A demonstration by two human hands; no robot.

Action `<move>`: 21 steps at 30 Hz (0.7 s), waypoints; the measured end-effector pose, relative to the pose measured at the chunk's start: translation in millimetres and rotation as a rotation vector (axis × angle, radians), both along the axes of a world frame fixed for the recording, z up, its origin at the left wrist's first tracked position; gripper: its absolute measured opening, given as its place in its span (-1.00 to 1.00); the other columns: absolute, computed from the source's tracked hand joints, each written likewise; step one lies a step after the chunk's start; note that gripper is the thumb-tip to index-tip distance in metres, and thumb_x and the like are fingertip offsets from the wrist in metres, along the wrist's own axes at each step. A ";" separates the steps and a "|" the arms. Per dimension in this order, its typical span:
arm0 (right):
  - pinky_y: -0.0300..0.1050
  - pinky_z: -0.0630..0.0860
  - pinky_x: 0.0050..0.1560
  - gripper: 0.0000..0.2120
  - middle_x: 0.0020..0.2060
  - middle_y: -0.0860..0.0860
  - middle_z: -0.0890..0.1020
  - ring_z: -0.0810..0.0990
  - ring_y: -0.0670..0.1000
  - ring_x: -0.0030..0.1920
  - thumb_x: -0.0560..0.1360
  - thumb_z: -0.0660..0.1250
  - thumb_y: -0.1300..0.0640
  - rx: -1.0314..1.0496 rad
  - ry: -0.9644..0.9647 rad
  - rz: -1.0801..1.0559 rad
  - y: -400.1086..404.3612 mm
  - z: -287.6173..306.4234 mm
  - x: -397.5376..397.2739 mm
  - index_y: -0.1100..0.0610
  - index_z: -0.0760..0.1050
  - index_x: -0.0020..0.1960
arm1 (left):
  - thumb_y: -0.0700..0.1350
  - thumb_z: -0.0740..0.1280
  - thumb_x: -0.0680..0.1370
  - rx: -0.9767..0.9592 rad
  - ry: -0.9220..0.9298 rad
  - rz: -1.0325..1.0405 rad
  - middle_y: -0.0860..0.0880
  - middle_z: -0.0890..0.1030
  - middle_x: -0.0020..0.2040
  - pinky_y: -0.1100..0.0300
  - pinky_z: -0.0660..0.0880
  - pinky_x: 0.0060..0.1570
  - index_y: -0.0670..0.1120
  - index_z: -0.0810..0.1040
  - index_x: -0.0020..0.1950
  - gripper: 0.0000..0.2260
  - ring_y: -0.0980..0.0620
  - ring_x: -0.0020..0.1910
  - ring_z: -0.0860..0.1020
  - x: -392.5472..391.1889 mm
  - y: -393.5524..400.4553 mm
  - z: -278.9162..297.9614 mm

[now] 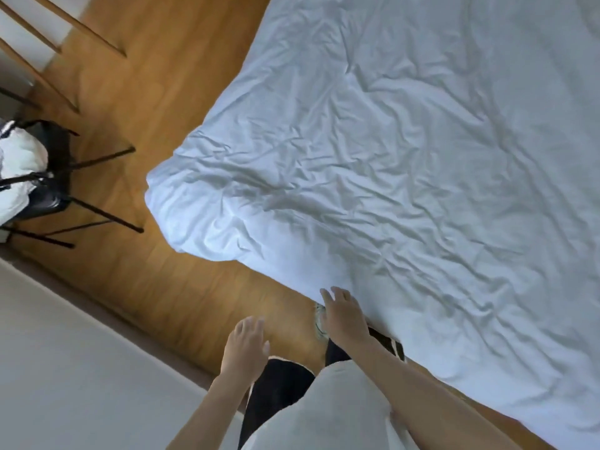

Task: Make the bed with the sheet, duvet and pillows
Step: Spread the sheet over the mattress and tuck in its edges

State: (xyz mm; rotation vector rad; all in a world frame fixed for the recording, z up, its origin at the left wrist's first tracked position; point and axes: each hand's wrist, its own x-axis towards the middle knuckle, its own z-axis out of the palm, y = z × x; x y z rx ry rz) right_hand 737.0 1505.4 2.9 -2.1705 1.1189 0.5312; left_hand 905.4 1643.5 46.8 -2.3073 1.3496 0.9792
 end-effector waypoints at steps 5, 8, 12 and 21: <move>0.31 0.48 0.14 -0.27 0.19 0.26 0.55 0.54 0.31 0.18 0.15 0.65 0.02 -0.049 0.084 0.079 -31.9 -53.5 90.2 0.04 0.52 0.28 | -0.16 0.62 0.17 -0.056 -0.079 -0.150 -0.22 0.56 0.11 0.00 0.57 -0.05 -0.14 0.46 0.22 -0.33 -0.21 0.06 0.59 112.6 -48.2 -61.5; 0.40 0.32 0.25 -0.01 0.35 0.30 0.39 0.38 0.37 0.33 0.11 0.63 -0.14 -0.085 0.165 0.127 -51.8 -95.4 135.6 0.00 0.31 0.44 | -0.06 0.54 0.33 -0.104 -0.194 -0.256 -0.28 0.42 0.33 -0.11 0.44 0.22 -0.16 0.38 0.40 -0.31 -0.26 0.31 0.43 181.5 -86.3 -108.2; 0.34 0.25 0.30 0.14 0.41 0.30 0.24 0.25 0.38 0.38 0.18 0.55 -0.24 -0.078 0.305 -0.023 -72.2 -146.6 193.4 0.03 -0.04 0.52 | 0.10 0.44 0.41 -0.109 -0.236 -0.458 -0.27 0.17 0.50 -0.26 0.17 0.36 -0.12 0.19 0.52 -0.21 -0.29 0.47 0.15 273.6 -124.7 -174.2; -0.06 0.56 -0.23 -0.39 -0.10 0.13 0.64 0.64 0.18 -0.16 0.20 0.60 0.02 -0.228 0.262 -0.019 -95.2 -164.6 217.1 0.16 0.55 0.20 | -0.26 0.58 0.17 -0.216 -0.094 -0.730 -0.29 0.51 -0.14 0.00 0.54 -0.30 -0.28 0.47 -0.02 -0.53 -0.28 -0.11 0.54 332.9 -175.8 -240.1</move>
